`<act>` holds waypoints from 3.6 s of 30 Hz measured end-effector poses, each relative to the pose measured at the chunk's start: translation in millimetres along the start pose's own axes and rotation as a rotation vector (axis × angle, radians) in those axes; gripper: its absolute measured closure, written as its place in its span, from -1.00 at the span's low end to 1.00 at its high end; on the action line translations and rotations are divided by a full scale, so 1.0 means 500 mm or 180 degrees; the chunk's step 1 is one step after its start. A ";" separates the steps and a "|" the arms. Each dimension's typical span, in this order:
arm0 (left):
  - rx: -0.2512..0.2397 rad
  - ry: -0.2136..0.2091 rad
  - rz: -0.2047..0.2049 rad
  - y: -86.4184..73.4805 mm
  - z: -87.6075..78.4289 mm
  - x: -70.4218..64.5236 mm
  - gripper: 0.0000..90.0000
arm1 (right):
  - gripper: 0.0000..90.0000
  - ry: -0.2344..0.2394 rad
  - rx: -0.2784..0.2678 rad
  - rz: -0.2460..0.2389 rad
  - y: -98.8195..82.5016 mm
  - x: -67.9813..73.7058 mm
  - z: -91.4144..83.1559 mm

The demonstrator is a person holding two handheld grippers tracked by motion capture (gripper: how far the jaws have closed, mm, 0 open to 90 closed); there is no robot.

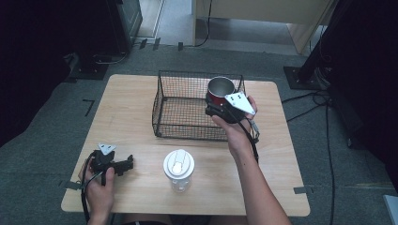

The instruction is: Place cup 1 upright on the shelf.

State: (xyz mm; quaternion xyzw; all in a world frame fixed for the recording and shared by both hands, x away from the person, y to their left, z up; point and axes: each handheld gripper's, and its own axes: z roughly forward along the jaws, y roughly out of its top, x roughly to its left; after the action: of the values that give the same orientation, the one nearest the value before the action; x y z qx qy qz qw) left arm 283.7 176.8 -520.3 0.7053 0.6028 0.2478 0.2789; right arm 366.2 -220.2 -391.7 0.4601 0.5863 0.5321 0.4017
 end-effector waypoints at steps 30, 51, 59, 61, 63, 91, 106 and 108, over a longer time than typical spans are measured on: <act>-0.0003 -0.0001 -0.0007 0.000 0.000 0.000 -1.00 | -0.84 -0.0079 0.1755 -0.0040 -0.017 0.005 0.099; -0.0002 -0.0002 -0.0005 0.000 0.000 0.000 -1.00 | -0.84 -0.0126 0.1805 0.0165 -0.025 -0.007 0.120; -0.0003 -0.0002 -0.0006 0.000 0.000 0.000 -1.00 | -0.84 -0.0130 0.1693 0.0237 -0.029 -0.007 0.128; -0.0003 -0.0001 -0.0006 0.000 0.000 0.000 -1.00 | -0.84 -0.0136 0.1681 0.0225 -0.032 -0.006 0.131; 0.0000 0.0000 -0.0002 0.000 0.000 0.000 -1.00 | -0.84 -0.0144 0.1685 0.0249 -0.034 -0.006 0.134; 0.0001 0.0000 -0.0004 0.000 0.000 0.000 -1.00 | -0.92 -0.0192 0.1747 0.0186 -0.056 -0.008 0.142; 0.0002 -0.0003 -0.0001 0.000 0.000 -0.001 -1.00 | -1.00 -0.0130 0.1642 0.0207 -0.021 -0.006 0.106; -0.0002 -0.0003 -0.0006 0.000 0.000 -0.001 -1.00 | -1.00 -0.0122 0.1625 0.0205 -0.017 -0.003 0.100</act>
State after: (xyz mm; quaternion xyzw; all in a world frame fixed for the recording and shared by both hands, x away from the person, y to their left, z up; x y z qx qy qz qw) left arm 283.9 176.2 -520.3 0.7047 0.6033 0.2474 0.2798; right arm 413.9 -209.2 -405.9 0.5751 0.6790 0.3705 0.2664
